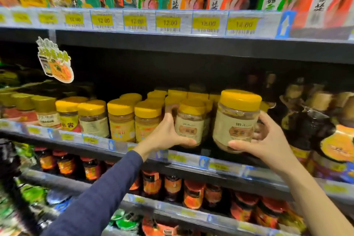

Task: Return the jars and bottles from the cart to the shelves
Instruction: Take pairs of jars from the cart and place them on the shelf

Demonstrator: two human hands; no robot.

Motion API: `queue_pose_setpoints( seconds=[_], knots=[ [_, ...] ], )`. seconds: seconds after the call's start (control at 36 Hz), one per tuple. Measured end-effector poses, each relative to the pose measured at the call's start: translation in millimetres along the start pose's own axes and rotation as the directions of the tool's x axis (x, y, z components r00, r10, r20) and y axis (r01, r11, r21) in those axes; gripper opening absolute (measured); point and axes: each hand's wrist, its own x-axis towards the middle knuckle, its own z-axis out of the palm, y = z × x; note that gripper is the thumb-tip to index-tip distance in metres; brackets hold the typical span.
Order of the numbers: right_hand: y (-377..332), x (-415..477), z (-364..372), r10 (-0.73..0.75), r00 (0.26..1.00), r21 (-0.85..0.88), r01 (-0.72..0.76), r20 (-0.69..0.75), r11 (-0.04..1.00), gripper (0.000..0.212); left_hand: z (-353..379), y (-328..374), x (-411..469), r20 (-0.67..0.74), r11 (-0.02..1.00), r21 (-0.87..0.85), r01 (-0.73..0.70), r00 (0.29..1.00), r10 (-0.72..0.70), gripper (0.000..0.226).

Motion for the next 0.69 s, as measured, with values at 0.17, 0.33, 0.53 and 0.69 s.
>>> queue_pose_setpoints(
  seconds=[0.17, 0.33, 0.53, 0.69],
  knots=[
    [12, 6, -7, 0.024, 0.999, 0.038, -0.025, 0.022, 0.999, 0.08, 2, -5, 1, 0.094, 0.996, 0.074, 0.056, 0.994, -0.063, 0.114],
    [19, 6, -3, 0.034, 0.999, 0.018, -0.034, 0.027, 0.999, 0.075, 1, -4, -1, 0.198, 0.979, 0.178, 0.105, 0.97, -0.14, 0.112],
    [27, 6, 5, 0.069, 0.996, 0.015, -0.07, 0.047, 0.997, 0.082, -1, -1, 0, 0.196, 0.969, 0.227, 0.098, 0.97, -0.144, 0.117],
    [31, 8, 9, 0.114, 0.992, 0.0, -0.114, 0.058, 0.993, 0.084, -3, 3, -5, 0.085, 0.948, 0.313, 0.058, 0.992, -0.089, 0.113]
  ],
)
